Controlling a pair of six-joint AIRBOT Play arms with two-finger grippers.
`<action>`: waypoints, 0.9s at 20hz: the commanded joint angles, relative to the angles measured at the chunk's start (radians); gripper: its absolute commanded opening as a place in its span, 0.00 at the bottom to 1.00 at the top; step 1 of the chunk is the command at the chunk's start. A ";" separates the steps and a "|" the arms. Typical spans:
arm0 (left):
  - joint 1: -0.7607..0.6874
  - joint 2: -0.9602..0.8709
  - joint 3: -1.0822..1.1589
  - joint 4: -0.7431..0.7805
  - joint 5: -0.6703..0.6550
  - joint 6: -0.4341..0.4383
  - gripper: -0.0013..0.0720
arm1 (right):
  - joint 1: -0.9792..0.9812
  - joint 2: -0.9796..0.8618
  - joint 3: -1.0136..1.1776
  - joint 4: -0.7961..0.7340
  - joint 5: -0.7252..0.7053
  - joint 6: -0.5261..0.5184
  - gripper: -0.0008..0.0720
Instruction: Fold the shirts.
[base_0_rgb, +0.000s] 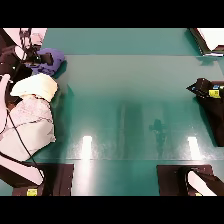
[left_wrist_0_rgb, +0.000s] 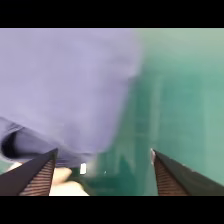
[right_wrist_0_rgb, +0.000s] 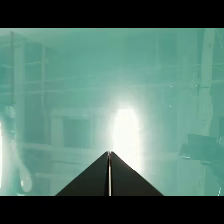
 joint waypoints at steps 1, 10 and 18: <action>0.026 -0.117 0.027 0.018 0.073 -0.001 1.00 | 0.000 0.001 0.000 0.000 0.000 0.001 0.03; 0.026 -0.139 0.029 0.017 0.242 -0.005 0.37 | 0.002 0.001 0.001 0.001 0.001 0.002 0.03; -0.037 -0.044 0.290 0.011 -0.101 0.089 0.05 | 0.002 0.003 0.048 0.001 -0.039 0.002 0.03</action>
